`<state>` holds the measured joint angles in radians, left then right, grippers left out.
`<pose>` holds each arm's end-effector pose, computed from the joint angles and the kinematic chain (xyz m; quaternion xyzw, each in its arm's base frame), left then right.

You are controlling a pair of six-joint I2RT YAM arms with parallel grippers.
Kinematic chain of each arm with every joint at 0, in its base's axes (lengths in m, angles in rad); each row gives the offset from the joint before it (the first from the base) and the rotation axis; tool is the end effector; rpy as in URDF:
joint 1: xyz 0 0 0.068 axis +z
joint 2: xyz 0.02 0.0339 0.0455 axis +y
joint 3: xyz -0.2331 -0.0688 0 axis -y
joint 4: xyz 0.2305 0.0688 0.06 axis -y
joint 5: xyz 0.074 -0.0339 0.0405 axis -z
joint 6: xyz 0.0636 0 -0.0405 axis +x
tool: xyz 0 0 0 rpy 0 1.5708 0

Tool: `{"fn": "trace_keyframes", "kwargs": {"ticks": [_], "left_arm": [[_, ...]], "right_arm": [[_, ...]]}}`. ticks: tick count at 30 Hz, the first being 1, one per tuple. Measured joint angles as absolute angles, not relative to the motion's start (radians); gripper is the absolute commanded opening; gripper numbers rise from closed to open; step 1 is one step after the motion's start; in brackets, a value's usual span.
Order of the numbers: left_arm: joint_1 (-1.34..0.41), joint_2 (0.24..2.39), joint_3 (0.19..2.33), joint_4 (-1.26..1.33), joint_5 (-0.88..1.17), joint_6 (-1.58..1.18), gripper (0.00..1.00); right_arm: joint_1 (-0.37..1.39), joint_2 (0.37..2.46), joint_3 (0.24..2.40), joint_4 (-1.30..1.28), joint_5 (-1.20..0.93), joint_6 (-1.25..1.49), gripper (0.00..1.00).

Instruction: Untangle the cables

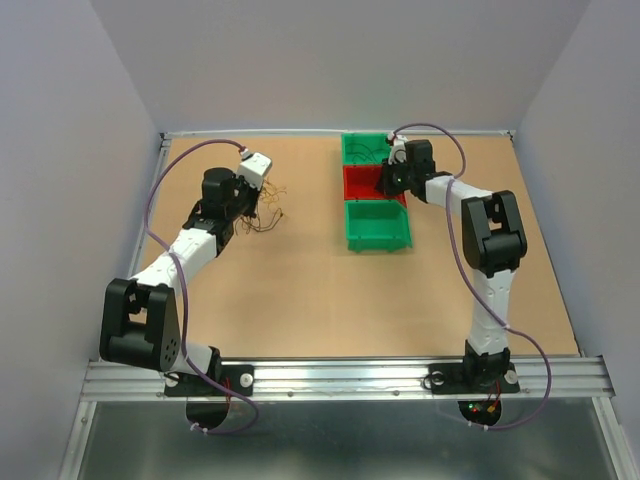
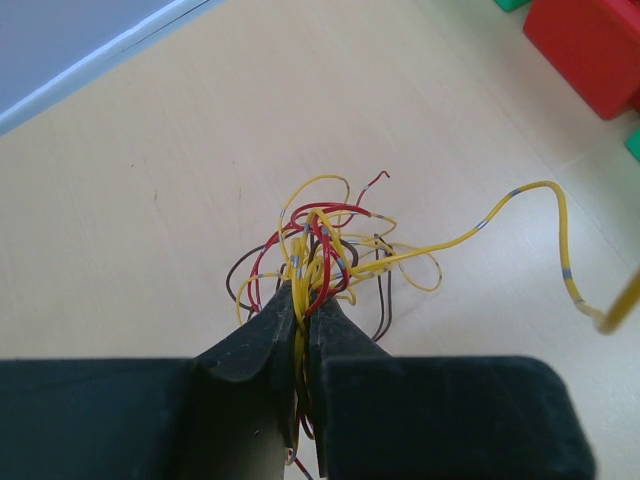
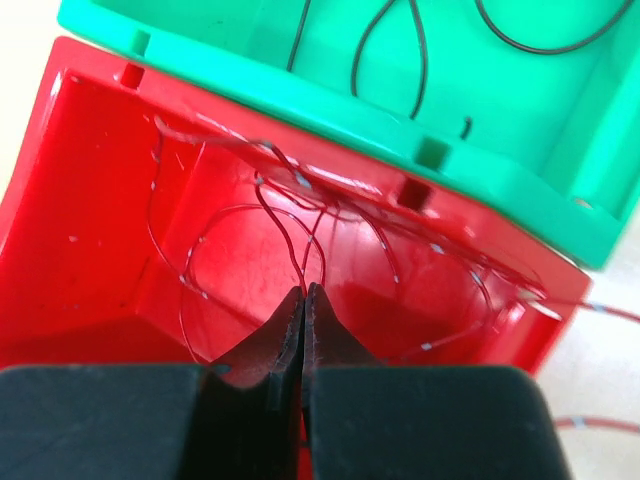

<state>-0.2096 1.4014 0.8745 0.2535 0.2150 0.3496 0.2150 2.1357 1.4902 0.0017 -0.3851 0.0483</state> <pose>0.3309 -0.0843 0.2425 0.2809 0.7436 -0.0433 0.6052 0.4554 0.1239 0.1398 -0.1584 0.8678 0.2273 0.4125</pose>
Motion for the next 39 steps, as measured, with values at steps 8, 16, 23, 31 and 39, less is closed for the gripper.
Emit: {"fn": "trace_keyframes", "kwargs": {"ticks": [8, 16, 23, 31, 39], "left_arm": [[-0.215, 1.411, 0.875, 0.242, 0.212, 0.355, 0.17], [-0.216, 1.411, 0.875, 0.241, 0.221, 0.356, 0.19], [-0.217, 1.411, 0.875, 0.24, 0.231, 0.358, 0.21], [-0.221, 1.411, 0.875, 0.237, 0.233, 0.358, 0.23], [-0.221, 1.41, 0.875, 0.235, 0.236, 0.363, 0.23]], "right_arm": [[0.251, 2.188, 1.573, -0.08, -0.284, -0.005, 0.03], [0.252, 2.2, 1.575, -0.117, -0.266, -0.025, 0.06], [0.255, 2.148, 1.526, -0.114, -0.27, -0.03, 0.09], [0.262, 2.02, 1.435, -0.066, -0.266, -0.02, 0.34], [0.263, 1.929, 1.321, 0.027, -0.223, 0.002, 0.65]]}}
